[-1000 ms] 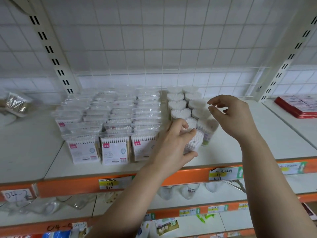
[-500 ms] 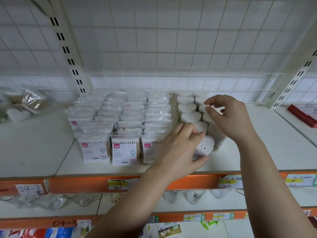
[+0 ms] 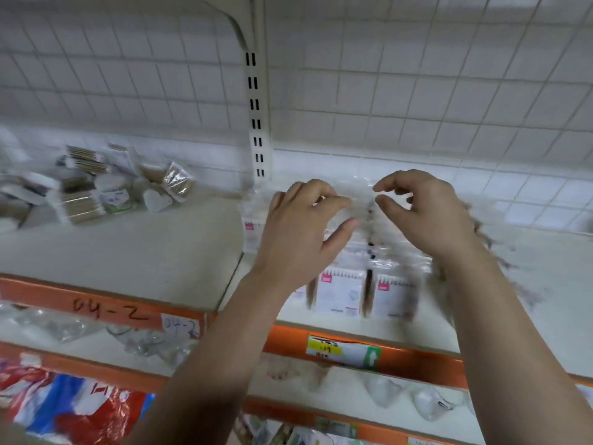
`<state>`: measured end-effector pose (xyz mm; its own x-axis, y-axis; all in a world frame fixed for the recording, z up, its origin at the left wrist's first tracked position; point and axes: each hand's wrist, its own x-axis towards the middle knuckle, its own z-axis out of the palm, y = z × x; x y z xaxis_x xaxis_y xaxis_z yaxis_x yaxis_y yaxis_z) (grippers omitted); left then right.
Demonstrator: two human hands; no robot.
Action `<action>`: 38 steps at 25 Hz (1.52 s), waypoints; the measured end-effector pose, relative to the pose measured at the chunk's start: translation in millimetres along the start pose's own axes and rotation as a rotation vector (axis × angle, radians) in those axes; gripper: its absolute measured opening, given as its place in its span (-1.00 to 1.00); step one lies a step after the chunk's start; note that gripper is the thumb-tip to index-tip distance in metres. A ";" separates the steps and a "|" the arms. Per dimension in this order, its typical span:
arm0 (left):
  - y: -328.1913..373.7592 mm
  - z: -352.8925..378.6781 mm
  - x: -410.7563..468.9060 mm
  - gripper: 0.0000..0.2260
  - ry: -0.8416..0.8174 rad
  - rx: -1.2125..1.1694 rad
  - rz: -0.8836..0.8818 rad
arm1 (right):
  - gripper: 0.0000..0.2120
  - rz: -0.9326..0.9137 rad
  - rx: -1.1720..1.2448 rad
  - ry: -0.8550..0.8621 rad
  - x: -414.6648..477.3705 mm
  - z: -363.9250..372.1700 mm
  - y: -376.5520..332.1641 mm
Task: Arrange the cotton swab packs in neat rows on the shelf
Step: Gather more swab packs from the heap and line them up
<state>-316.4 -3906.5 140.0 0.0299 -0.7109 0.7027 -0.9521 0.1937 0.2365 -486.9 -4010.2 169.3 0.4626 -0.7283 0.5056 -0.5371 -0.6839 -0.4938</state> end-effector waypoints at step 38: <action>-432.8 -147.4 -122.2 -0.61 0.133 0.256 -0.558 | -0.54 -0.202 0.074 -0.301 133.1 391.1 -260.6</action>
<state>136.8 -3803.8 50.7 0.5656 -0.5650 0.6007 -0.8242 -0.3623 0.4353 -9.4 -3945.8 88.5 0.7467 -0.5507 0.3731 -0.3665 -0.8086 -0.4602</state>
